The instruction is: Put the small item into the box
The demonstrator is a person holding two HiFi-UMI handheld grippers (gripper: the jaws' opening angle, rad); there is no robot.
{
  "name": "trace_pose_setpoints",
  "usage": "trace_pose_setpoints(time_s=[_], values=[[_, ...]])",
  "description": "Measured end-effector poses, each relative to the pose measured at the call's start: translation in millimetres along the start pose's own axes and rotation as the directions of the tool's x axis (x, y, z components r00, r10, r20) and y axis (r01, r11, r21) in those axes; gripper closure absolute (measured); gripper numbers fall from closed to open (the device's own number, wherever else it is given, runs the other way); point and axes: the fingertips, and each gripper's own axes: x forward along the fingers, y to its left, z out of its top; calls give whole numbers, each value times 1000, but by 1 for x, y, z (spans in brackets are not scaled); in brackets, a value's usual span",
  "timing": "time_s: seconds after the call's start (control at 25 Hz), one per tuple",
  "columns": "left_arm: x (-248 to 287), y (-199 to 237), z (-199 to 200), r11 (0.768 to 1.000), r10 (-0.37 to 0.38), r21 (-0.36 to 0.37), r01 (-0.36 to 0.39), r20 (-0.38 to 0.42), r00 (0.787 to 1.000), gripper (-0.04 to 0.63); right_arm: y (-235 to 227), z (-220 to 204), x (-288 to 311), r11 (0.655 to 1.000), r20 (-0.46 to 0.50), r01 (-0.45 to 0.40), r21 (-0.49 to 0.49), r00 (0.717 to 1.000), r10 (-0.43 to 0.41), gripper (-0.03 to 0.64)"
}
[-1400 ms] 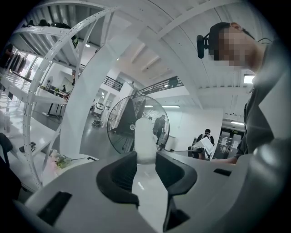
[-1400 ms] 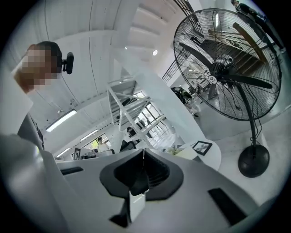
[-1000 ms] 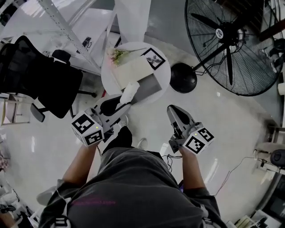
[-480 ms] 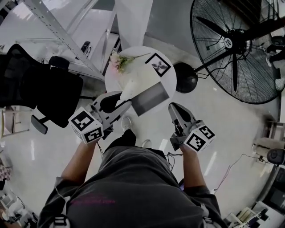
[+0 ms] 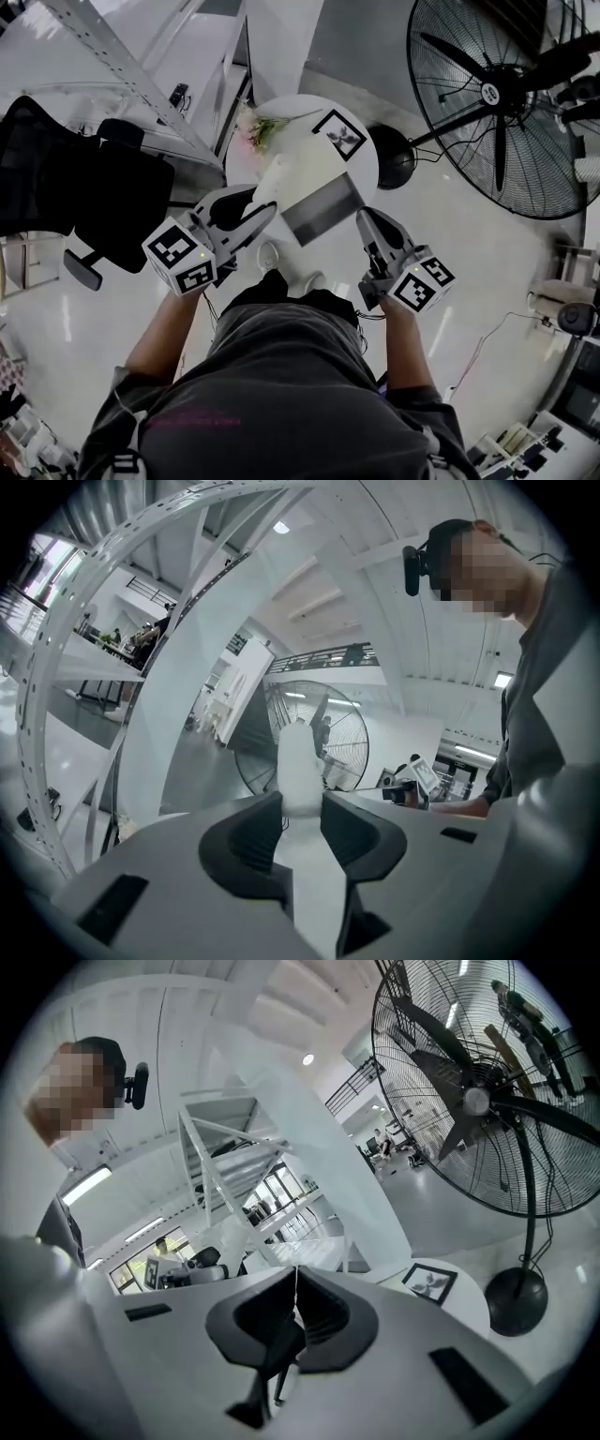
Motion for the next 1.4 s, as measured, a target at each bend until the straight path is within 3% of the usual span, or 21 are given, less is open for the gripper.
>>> trace_pose_setpoints(time_s=[0.28,0.6,1.0,1.4], values=[[7,8,-16,1000,-5,-16,5,-8,1000,459,-14,-2,5,1000,-16,14,18,1000,-13,594],[21,22,-43,998,40,-47,-42,-56,998,459,-41,-5,16,999,-40,7,38,999,-5,594],[83,24,-75,994,83,-64,-92,-133,988,459,-103,2,16,996,-94,-28,82,995,35,594],[147,32,-134,985,118,-91,-144,-246,962,459,-166,4,20,989,-166,-66,130,982,88,594]])
